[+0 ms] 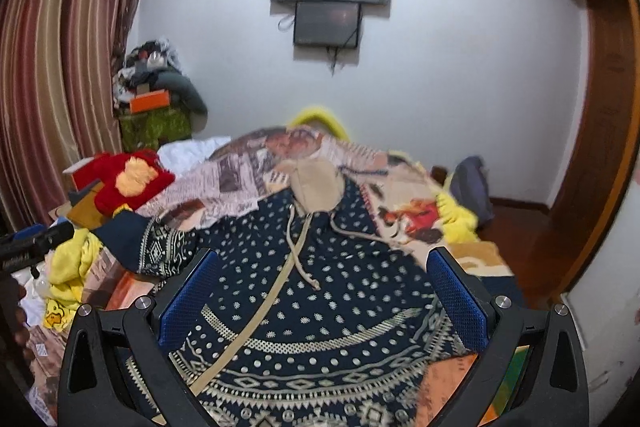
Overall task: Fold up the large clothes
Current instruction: 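Move the left gripper to the navy garment's side edge and grasp it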
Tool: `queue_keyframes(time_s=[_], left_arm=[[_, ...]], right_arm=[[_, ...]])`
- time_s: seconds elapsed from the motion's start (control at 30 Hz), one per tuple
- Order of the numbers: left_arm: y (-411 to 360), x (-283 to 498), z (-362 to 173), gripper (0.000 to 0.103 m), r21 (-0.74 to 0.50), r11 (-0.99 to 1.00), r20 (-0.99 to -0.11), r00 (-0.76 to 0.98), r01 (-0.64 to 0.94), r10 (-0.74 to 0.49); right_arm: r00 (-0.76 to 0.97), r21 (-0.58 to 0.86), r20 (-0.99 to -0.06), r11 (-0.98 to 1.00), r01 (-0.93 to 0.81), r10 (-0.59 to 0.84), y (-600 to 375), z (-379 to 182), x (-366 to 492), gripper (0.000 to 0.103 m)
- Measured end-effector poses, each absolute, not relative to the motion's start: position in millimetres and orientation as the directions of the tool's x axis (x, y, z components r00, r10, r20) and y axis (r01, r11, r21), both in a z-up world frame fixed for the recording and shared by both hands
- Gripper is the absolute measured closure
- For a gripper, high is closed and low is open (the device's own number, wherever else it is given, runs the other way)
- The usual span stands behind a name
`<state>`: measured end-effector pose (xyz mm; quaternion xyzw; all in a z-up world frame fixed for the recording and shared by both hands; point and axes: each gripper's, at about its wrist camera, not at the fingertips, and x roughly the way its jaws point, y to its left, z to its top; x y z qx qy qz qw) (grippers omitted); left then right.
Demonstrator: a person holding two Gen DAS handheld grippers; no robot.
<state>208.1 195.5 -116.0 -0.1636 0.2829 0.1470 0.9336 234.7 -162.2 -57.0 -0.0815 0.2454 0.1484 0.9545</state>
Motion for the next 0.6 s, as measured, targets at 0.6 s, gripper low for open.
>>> queue_keyframes(time_s=[0.6], left_arm=[[345,309,-245,0.027,-0.507,0.709,-0.788,0.597,-0.49,-0.15]], right_arm=[[0.573,0.016,-0.784,0.931,-0.364,0.237,-128,-195,397,0.003]])
